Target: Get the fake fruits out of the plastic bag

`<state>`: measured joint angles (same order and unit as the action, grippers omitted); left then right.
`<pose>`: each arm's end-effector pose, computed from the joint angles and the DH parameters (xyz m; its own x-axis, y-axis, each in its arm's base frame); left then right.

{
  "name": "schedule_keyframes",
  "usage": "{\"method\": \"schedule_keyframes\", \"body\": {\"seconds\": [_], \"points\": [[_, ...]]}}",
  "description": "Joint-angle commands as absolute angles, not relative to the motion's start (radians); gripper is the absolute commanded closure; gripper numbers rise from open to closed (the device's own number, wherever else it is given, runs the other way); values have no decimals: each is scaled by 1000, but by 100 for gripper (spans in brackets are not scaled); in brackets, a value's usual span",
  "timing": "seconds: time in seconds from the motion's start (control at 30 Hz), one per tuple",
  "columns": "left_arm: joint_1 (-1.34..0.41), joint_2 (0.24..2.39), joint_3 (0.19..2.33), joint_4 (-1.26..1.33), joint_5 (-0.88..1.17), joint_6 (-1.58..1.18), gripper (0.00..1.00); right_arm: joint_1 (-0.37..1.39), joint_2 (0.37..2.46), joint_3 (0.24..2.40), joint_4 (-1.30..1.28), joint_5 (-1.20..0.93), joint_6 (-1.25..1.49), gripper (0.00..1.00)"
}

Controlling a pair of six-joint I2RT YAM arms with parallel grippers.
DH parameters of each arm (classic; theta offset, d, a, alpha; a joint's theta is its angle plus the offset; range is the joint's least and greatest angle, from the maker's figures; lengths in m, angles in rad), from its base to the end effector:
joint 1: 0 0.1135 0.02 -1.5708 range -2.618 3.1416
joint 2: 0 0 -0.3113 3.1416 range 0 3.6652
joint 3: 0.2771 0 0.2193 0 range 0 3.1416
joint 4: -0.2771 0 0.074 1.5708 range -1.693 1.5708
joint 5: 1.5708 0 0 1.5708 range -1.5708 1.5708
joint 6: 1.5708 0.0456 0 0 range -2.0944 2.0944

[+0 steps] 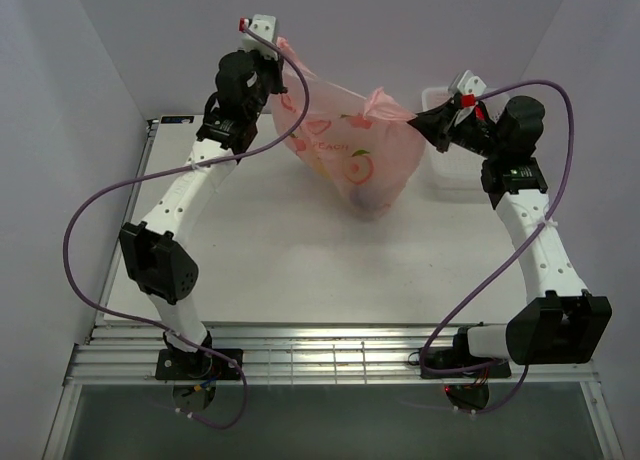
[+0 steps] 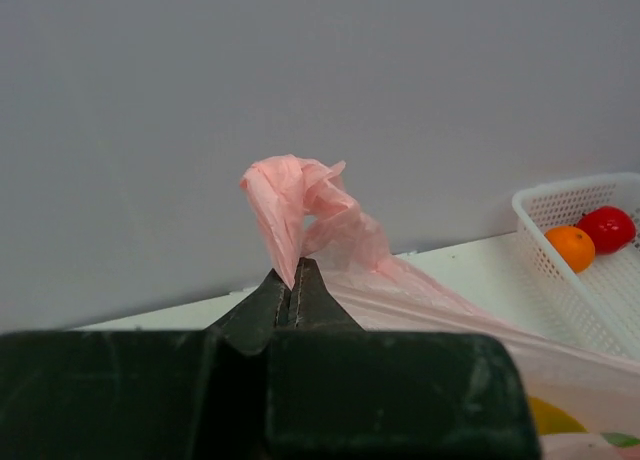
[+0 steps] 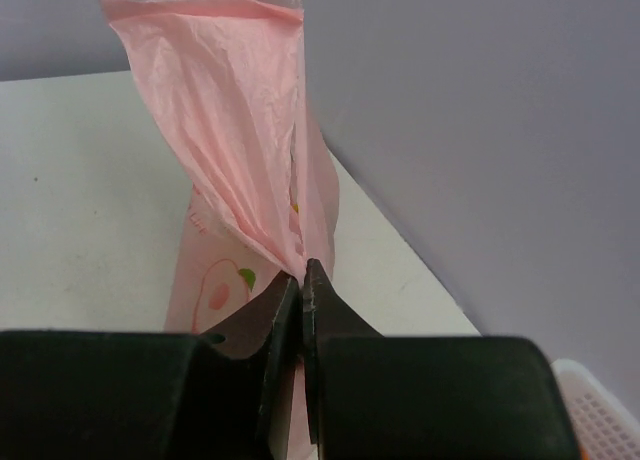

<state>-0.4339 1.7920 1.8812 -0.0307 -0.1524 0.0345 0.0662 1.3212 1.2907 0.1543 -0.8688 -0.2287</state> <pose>0.3767 -0.1669 0.5027 0.0626 0.0086 -0.9980 0.2760 0.9608 0.0256 0.2556 0.0518 0.4815 0.3011 -0.1268 -0.9451 -0.7500 0.5806 -0.3168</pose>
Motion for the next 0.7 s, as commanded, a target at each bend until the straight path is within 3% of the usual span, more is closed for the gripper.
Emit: {"method": "schedule_keyframes", "body": {"seconds": [0.0, 0.3, 0.5, 0.53, 0.57, 0.6, 0.67], "points": [[-348, 1711, 1852, -88, -158, -38, 100, 34, 1304, 1304, 176, -922, -255, 92], [-350, 1491, 1462, -28, 149, -57, 100, 28, 1403, 1195, 158, -1133, -337, 84], [-357, 1402, 1345, -31, 265, -115, 100, 31, 1381, 1155, 26, -1143, -407, 40], [-362, 1393, 1339, -34, 274, -123, 100, 34, 1364, 1155, 25, -1125, -378, 14], [-373, 1384, 1330, -35, 281, -130, 100, 37, 1347, 1161, 14, -1097, -321, 3], [-379, 1375, 1324, -35, 281, -146, 100, 52, 1301, 1164, 17, -1083, -292, 10], [-390, 1358, 1316, -35, 270, -158, 100, 89, 1241, 1138, 73, -1028, -232, 10]]}}
